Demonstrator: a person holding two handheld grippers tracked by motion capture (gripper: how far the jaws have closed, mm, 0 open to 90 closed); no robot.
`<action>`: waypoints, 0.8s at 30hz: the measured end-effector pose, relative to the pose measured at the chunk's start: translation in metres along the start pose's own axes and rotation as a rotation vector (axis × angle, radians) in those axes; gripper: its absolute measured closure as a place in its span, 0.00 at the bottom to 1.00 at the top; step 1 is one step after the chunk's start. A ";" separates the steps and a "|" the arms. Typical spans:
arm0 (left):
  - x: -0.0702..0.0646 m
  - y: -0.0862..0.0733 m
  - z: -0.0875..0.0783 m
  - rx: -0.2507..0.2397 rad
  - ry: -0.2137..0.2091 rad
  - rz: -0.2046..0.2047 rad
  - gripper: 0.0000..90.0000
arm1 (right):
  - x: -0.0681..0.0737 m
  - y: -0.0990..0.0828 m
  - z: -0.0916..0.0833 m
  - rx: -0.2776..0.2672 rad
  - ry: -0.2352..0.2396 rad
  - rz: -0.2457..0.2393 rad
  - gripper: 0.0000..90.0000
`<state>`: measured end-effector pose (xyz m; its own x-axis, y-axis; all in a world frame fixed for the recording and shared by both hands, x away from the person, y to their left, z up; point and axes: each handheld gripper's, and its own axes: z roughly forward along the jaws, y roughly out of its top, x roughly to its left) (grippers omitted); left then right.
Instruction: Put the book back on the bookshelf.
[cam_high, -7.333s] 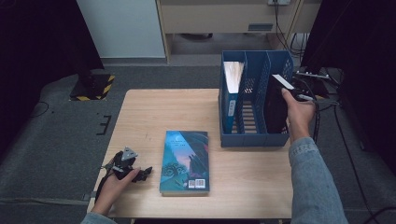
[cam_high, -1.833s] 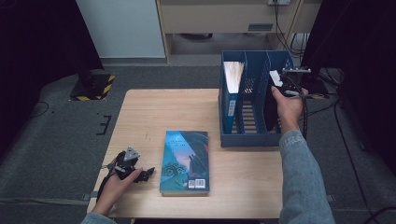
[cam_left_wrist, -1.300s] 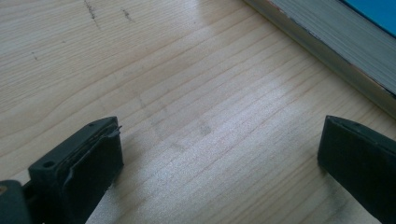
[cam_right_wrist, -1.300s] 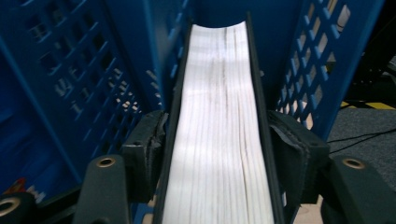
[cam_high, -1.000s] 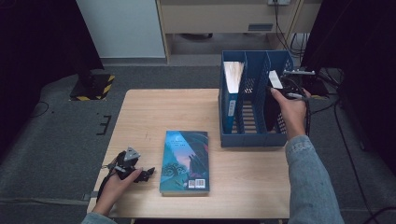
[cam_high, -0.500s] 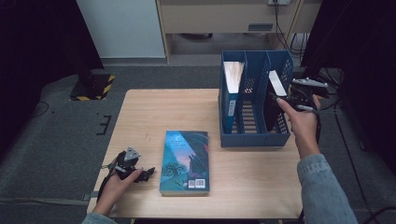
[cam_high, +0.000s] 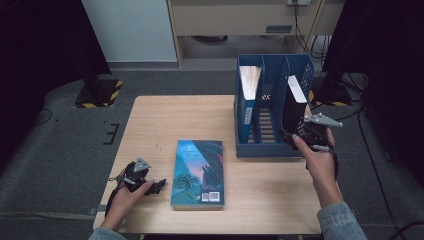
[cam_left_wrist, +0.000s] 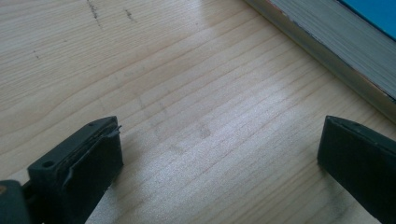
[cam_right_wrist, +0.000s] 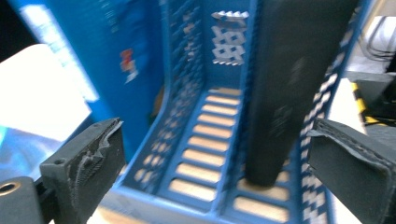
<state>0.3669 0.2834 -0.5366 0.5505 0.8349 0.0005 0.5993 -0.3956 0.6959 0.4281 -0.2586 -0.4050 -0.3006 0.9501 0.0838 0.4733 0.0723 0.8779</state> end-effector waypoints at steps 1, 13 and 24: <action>0.000 0.000 0.000 0.000 0.000 0.000 0.00 | 0.003 -0.003 -0.001 -0.003 0.010 0.002 0.05; 0.000 0.000 0.000 0.001 0.002 -0.002 0.00 | 0.051 -0.038 -0.003 -0.006 0.135 -0.047 0.07; 0.001 0.001 0.000 -0.002 -0.011 0.006 0.00 | 0.099 -0.064 0.010 0.047 0.232 -0.110 0.10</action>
<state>0.3682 0.2838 -0.5364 0.5601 0.8284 -0.0030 0.5948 -0.3996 0.6975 0.3760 -0.1658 -0.4570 -0.5316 0.8411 0.0995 0.4634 0.1904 0.8655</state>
